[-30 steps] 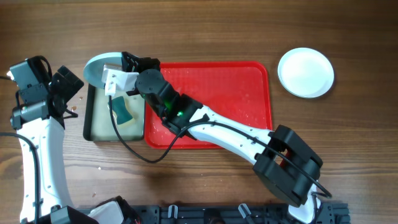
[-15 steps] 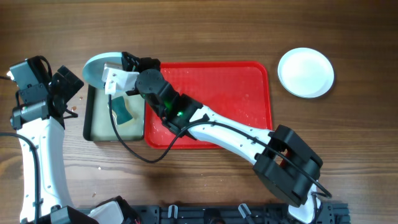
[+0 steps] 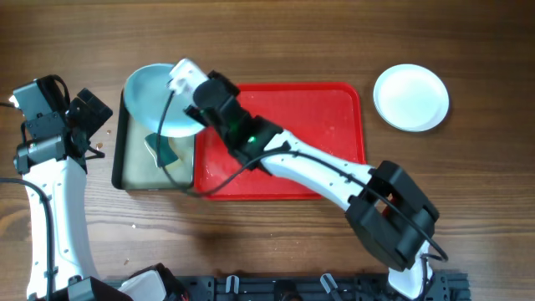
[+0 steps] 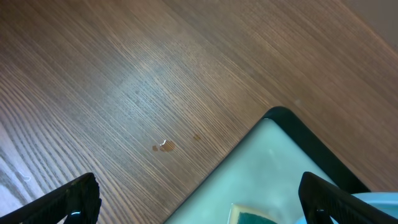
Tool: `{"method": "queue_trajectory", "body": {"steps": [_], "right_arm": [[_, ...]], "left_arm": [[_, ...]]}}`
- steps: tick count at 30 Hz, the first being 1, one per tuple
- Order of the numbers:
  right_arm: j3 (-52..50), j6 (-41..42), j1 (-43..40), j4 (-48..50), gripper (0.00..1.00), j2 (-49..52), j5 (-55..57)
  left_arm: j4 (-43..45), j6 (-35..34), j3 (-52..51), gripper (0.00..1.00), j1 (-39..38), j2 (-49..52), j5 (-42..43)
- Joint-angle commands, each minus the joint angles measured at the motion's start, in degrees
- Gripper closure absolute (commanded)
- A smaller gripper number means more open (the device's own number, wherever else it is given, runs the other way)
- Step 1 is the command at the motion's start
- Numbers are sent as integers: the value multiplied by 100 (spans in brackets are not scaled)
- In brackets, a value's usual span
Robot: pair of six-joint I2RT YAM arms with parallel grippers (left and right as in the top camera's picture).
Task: Clean dirty plates on tray and stack at the side
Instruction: 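Carry the light-blue plate rightward toward the white plate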
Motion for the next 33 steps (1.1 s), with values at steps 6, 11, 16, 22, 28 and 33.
{"method": "queue_trajectory", "body": {"steps": [6,11,16,22,28,33], "right_arm": [[109,2608,-601,-791,96,63,-2455],[109,3246,-883,-1097,96,46,-3473],[109,3595,-1259,-1475,96,-81,-4164],[109,3547,-1794,-2448,96,-518,-4183],[109,3550,-2503,-3285,96,-896,-4186],[109,3296,-3158,-3923,96,-1064,-4186]], "left_arm": [[15,-55,81,0,31,-103,26],[15,-55,81,0,31,-103,28],[15,-55,81,0,31,-103,28],[15,-55,81,0,31,-103,26],[15,-55,81,0,31,-103,28],[15,-55,81,0,31,-103,28]]}}
